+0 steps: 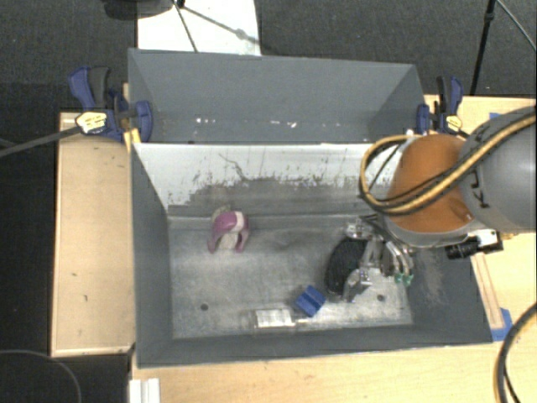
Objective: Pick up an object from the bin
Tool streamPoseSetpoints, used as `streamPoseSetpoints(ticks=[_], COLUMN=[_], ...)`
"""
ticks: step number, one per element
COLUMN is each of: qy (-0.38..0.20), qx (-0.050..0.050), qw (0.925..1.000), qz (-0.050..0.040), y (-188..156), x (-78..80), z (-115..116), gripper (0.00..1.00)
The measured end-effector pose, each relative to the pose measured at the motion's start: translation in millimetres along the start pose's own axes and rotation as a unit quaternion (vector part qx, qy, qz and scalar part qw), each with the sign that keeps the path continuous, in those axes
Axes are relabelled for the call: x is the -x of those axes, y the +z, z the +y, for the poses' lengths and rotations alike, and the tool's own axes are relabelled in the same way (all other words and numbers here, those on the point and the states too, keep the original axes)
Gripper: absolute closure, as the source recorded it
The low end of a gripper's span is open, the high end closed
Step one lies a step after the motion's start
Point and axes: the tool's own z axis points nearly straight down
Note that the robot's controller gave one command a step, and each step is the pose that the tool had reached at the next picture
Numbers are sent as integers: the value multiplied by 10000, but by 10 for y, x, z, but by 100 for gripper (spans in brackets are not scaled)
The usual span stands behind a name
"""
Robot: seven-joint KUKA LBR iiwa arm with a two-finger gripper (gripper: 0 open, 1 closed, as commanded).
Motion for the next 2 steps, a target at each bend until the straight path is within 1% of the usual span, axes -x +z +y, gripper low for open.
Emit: streamPoseSetpoints(ticks=[1,2], qy=[-19,-914], qx=[11,4], qw=[10000,9958], qz=[0,-50], y=[10,-1416], x=[3,139], z=[33,-216], gripper=[100,100])
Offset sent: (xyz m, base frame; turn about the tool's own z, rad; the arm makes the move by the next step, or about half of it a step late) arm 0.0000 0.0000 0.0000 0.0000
